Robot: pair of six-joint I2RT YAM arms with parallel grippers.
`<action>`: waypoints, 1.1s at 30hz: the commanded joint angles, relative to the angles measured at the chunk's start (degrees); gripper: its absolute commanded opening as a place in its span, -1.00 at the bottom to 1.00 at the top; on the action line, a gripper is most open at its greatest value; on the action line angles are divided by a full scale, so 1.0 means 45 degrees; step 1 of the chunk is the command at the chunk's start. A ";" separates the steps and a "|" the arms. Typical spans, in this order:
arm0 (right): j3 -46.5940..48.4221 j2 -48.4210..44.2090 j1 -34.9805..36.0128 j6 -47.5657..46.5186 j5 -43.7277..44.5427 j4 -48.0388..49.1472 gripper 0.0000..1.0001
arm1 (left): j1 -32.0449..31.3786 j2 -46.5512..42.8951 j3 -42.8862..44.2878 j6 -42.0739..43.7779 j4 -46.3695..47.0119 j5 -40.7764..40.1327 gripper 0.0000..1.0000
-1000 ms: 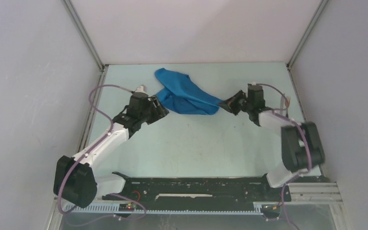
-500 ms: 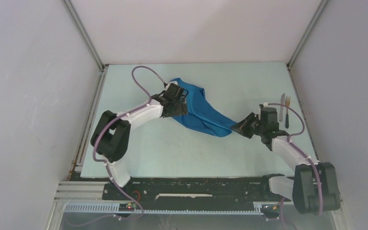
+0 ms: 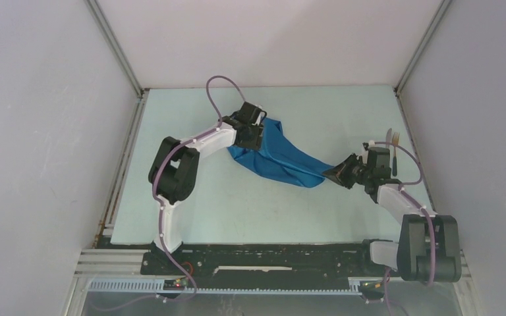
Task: Fold the napkin into a case and place the utensils inside
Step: Pick up the crumpled napkin from the corner of the board, then turn over the crumpled napkin at the center of the board.
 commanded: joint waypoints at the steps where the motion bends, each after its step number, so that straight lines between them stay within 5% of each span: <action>1: 0.0241 -0.0085 -0.0330 -0.0271 -0.0690 0.0635 -1.00 | 0.0116 0.0506 0.0500 0.0747 -0.0537 0.1050 0.09; 7: 0.0332 -0.0360 -0.0471 -0.0181 -0.0750 0.0646 -1.00 | 0.0141 0.0349 0.0062 0.0494 -0.0459 0.1590 -0.14; 11: 0.0499 -0.0625 -0.0490 -0.0210 -0.0671 0.0362 -1.00 | 0.0117 -0.0837 -0.1022 0.0193 0.0070 0.1489 -0.76; 14: 0.1109 -0.1504 -0.0798 -0.0711 -0.0457 -0.1515 -1.00 | 0.0083 -0.3427 -0.2510 0.0091 0.0560 0.0611 -0.99; 19: 0.2584 -0.4969 -0.1166 -0.0909 0.0438 -0.4819 -1.00 | -0.0419 -0.9428 -0.4662 0.0302 0.0980 0.0002 -1.00; 25: 0.5870 -0.8904 -0.1158 -0.1079 0.1779 -0.8790 -1.00 | -0.3299 -1.6004 -0.5359 0.1348 0.0869 -0.1061 -1.00; 33: 1.0330 -0.9863 -0.1113 -0.1152 0.1652 -1.0190 -1.00 | -0.4786 -1.8631 -0.4671 0.0456 0.1133 -0.0805 -1.00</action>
